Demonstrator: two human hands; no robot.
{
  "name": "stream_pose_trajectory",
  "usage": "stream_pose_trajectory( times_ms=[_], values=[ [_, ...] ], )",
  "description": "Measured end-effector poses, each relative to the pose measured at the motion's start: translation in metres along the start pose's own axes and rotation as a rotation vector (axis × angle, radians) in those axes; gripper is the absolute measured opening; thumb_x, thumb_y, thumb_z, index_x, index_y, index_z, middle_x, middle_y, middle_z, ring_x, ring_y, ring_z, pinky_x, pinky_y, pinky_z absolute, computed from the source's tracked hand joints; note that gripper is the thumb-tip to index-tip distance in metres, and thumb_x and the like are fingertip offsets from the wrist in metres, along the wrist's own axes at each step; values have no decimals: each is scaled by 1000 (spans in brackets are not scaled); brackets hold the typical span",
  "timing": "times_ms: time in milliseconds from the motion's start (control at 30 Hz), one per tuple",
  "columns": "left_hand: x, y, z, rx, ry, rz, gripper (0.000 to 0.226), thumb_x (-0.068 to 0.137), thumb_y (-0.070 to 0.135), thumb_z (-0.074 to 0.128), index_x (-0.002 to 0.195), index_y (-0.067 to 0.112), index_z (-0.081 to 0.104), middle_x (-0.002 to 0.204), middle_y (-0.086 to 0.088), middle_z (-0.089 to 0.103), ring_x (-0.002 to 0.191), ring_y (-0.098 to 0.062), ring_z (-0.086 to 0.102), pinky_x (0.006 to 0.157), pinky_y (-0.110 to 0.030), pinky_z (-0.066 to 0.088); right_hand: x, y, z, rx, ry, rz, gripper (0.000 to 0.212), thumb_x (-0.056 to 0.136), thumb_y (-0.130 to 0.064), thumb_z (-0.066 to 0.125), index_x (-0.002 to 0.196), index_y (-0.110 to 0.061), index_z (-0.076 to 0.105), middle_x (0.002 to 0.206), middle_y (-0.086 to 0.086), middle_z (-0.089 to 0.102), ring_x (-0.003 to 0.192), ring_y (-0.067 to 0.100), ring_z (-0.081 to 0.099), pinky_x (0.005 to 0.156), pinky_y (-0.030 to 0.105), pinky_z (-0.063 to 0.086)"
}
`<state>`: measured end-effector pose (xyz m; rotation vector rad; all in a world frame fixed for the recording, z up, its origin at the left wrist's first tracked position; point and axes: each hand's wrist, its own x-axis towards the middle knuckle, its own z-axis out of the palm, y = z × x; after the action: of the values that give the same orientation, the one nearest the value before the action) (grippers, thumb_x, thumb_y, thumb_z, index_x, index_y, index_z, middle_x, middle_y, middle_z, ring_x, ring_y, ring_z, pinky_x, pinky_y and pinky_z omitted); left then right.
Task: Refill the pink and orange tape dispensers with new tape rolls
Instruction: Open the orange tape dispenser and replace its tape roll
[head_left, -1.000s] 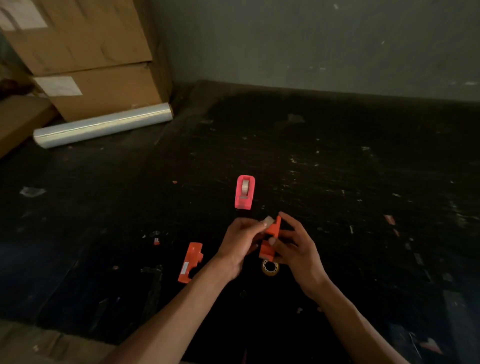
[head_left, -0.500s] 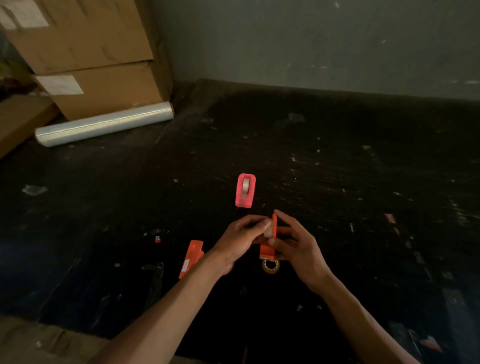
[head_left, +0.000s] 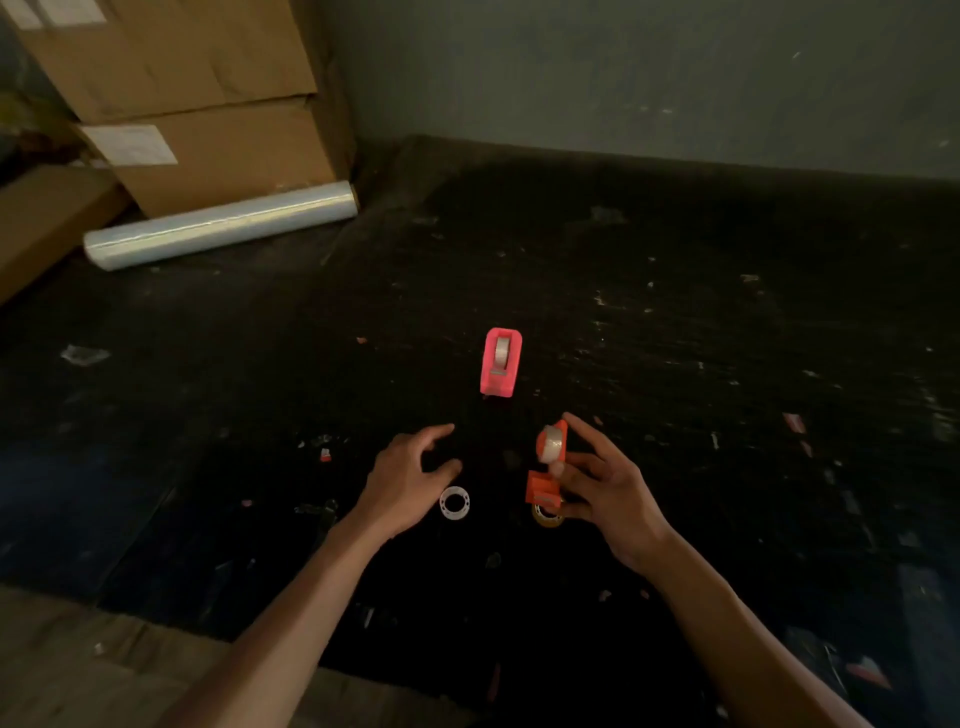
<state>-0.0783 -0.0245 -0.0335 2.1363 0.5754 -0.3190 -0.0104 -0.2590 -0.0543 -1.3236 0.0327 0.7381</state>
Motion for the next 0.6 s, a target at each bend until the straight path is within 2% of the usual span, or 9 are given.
stream_pose_trajectory(
  times_ms=[67,133,267,367,467,600],
  values=[
    [-3,-15,-7,35,17,-11,49,95,31,61,141,36,46,143,-8,44,128,-22,48,105,-40,44,1,1,0,-21,15,10,61,92,-5,62,141,-36,44,119,9,65,94,22,74,72,39,61],
    [-4,-27,-13,100,24,-24,51,94,30,62,142,35,45,146,-9,40,128,-24,49,103,-41,47,3,2,1,-24,16,19,61,92,-5,62,141,-36,43,119,7,65,94,22,74,71,39,61],
    [-2,-46,-22,259,-29,-94,69,91,33,66,148,43,29,150,-12,32,132,-33,43,106,-49,45,6,4,3,-44,12,29,62,92,-8,63,142,-36,42,122,9,63,94,23,74,76,44,61],
    [-2,-48,-20,284,-91,-105,73,94,25,63,152,42,21,148,-16,30,125,-30,50,102,-38,48,6,6,6,-65,13,34,62,92,-9,63,142,-37,42,121,10,64,93,26,74,83,51,59],
    [-4,-43,-20,282,-104,-86,68,96,23,59,151,40,25,145,-15,32,121,-28,51,94,-34,49,6,7,8,-74,10,47,62,92,-9,64,142,-38,42,123,10,64,97,28,73,83,50,59],
    [-2,-39,-22,145,-70,-77,62,92,25,65,144,41,36,142,-12,38,124,-29,50,104,-46,46,3,6,11,-75,-12,55,61,91,-10,64,140,-40,43,124,8,63,97,24,73,75,41,60]
  ],
)
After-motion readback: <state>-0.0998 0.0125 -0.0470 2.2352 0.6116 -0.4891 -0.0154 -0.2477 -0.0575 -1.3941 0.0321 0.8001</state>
